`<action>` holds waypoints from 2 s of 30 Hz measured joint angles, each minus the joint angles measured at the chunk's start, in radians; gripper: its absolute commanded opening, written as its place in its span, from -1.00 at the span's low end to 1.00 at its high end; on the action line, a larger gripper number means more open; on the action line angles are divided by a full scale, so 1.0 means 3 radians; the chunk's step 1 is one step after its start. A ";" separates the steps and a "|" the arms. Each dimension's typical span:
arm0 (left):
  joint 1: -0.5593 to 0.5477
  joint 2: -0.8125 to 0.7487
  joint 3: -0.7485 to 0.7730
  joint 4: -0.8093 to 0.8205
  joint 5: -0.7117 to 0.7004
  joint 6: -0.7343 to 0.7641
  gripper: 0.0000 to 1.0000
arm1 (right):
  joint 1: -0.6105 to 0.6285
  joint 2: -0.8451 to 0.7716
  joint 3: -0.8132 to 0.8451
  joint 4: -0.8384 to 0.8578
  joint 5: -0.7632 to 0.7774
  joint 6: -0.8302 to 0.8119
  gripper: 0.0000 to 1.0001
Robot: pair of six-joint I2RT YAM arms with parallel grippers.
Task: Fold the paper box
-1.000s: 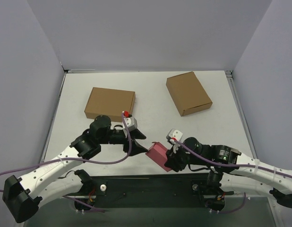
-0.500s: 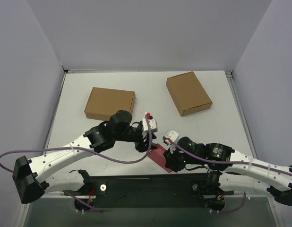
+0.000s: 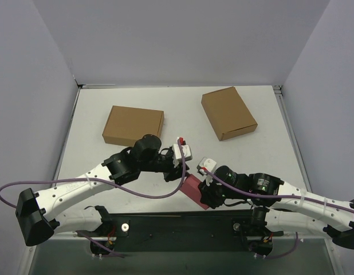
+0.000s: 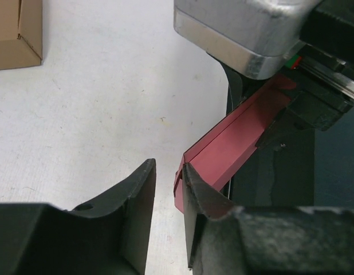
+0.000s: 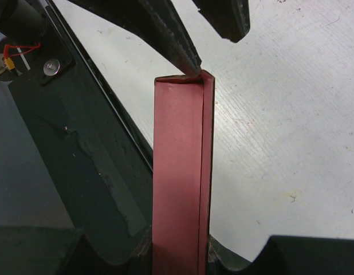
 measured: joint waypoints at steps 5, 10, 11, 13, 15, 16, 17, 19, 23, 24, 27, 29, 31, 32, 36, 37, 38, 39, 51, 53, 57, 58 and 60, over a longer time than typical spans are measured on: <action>-0.0046 0.0000 0.0000 -0.0001 -0.0041 0.0019 -0.42 | 0.0000 0.0005 0.0000 -0.0001 0.0005 0.0004 -0.73; -0.0066 0.0005 0.0000 -0.0010 -0.0055 0.0031 -0.73 | 0.0000 0.0042 0.0005 0.0000 0.0034 0.0003 -0.74; -0.0072 0.0008 0.0000 -0.0017 -0.0057 0.0034 -0.77 | 0.0000 0.0046 0.0005 -0.0003 0.0045 0.0003 -0.73; -0.0092 0.0013 0.0000 -0.0028 -0.0069 0.0042 -0.84 | 0.0000 0.0046 0.0005 -0.0011 0.0070 0.0003 -0.74; -0.0120 0.0023 0.0000 -0.0028 -0.0093 0.0055 -0.90 | 0.0000 0.0046 0.0005 -0.0025 0.0093 0.0003 -0.74; -0.0134 0.0032 0.0000 -0.0028 -0.0113 0.0055 -1.00 | 0.0000 0.0046 0.0005 -0.0036 0.0109 0.0004 -0.74; -0.0149 0.0045 0.0000 -0.0028 -0.0131 0.0055 -1.00 | 0.0000 0.0046 0.0005 -0.0051 0.0120 0.0005 -0.74; -0.0188 0.0081 0.0001 -0.0025 -0.0201 0.0053 -1.00 | 0.0004 0.0046 0.0005 -0.0094 0.0175 0.0010 -0.74; -0.0263 0.0172 0.0041 -0.0017 -0.0394 -0.0064 -1.00 | 0.0009 0.0062 0.0005 -0.0150 0.0295 0.0039 -0.75; -0.0282 0.0189 0.0046 -0.0010 -0.0459 -0.0116 -1.00 | 0.0017 0.0074 0.0005 -0.0156 0.0328 0.0047 -0.75; -0.0337 0.0239 0.0051 0.0005 -0.0665 -0.0362 -1.00 | 0.0042 0.0132 0.0005 -0.0178 0.0439 0.0083 -0.75; -0.0355 0.0271 0.0051 0.0027 -0.0788 -0.0559 -1.00 | 0.0066 0.0181 0.0005 -0.0183 0.0532 0.0098 -0.76; -0.0365 0.0300 0.0050 0.0053 -0.0896 -0.0757 -1.00 | 0.0090 0.0225 0.0005 -0.0182 0.0618 0.0116 -0.76; -0.0371 0.0312 0.0045 0.0074 -0.0954 -0.0860 -1.00 | 0.0106 0.0249 0.0005 -0.0178 0.0673 0.0128 -0.76; -0.0393 0.0318 -0.0084 0.0281 -0.1134 -0.1226 -1.00 | 0.0158 0.0331 0.0005 -0.0193 0.0860 0.0187 -0.77; -0.0399 0.0318 -0.0131 0.0351 -0.1172 -0.1320 -1.00 | 0.0163 0.0348 0.0005 -0.0205 0.0886 0.0197 -0.77; -0.0408 0.0318 -0.0183 0.0436 -0.1217 -0.1419 -1.00 | 0.0170 0.0364 0.0005 -0.0212 0.0913 0.0209 -0.77; -0.0415 0.0318 -0.0226 0.0506 -0.1247 -0.1503 -1.00 | 0.0175 0.0375 0.0005 -0.0228 0.0936 0.0219 -0.77; -0.0465 0.0318 -0.0500 0.0944 -0.1439 -0.2035 -1.00 | 0.0181 0.0383 -0.0061 -0.0258 0.0998 0.0273 -0.78; -0.0465 0.0318 -0.0500 0.0951 -0.1452 -0.2066 -1.00 | 0.0181 0.0383 -0.0061 -0.0248 0.1003 0.0278 -0.78; -0.0464 0.0320 -0.0500 0.0951 -0.1465 -0.2143 -1.00 | 0.0181 0.0383 -0.0083 -0.0221 0.1007 0.0284 -0.78; -0.0464 0.0326 -0.0500 0.0951 -0.1465 -0.2163 -1.00 | 0.0181 0.0383 -0.0092 -0.0211 0.1007 0.0285 -0.78; -0.0464 0.0338 -0.0500 0.0951 -0.1464 -0.2209 -1.00 | 0.0181 0.0383 -0.0114 -0.0195 0.1007 0.0289 -0.79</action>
